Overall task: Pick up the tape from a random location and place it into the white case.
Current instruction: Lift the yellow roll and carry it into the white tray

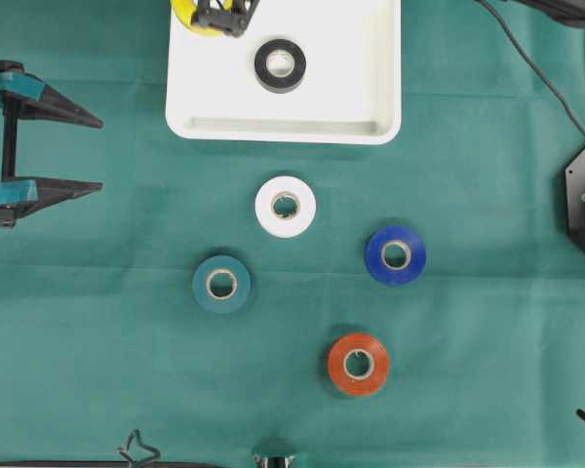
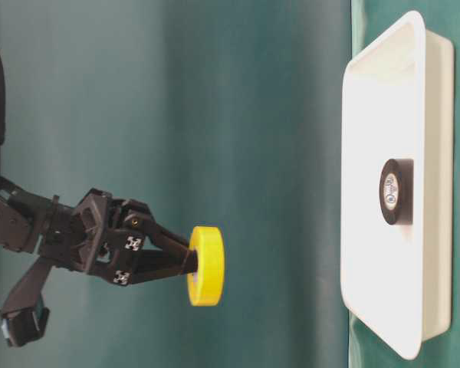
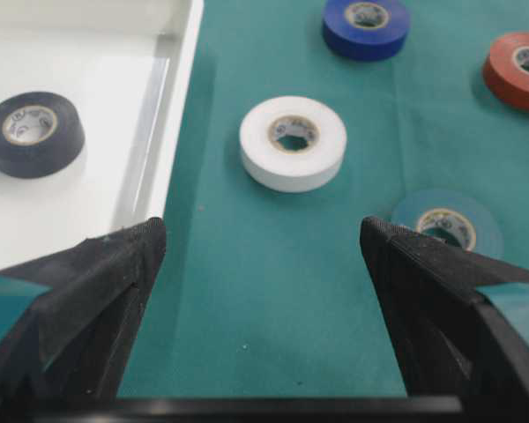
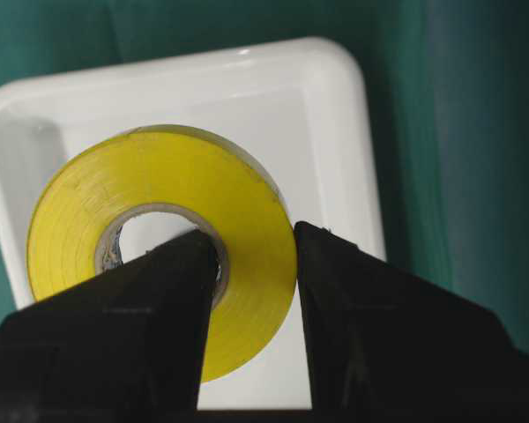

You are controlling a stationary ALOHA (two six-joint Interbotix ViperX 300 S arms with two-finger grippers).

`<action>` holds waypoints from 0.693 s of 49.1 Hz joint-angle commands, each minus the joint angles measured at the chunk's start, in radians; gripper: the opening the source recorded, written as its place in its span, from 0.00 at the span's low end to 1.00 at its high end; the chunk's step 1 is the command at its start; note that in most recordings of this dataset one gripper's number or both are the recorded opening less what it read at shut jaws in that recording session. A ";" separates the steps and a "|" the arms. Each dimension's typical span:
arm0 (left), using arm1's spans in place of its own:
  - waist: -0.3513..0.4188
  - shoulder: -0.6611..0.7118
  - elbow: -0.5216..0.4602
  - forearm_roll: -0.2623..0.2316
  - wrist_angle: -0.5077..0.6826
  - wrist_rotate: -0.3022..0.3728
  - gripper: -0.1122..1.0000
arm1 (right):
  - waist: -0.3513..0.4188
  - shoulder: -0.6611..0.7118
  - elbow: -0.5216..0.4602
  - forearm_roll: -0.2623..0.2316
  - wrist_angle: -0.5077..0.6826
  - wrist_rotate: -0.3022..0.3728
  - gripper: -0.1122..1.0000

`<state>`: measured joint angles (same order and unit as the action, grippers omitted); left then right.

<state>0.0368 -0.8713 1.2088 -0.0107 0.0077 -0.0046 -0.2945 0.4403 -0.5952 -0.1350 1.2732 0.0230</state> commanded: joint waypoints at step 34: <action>0.002 0.003 -0.023 0.003 -0.003 -0.002 0.98 | -0.097 -0.525 0.726 0.005 -0.255 0.055 0.36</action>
<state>0.0368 -0.8713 1.2088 -0.0092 0.0092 -0.0046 -0.3820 0.0000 0.0813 -0.1319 1.0508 0.0644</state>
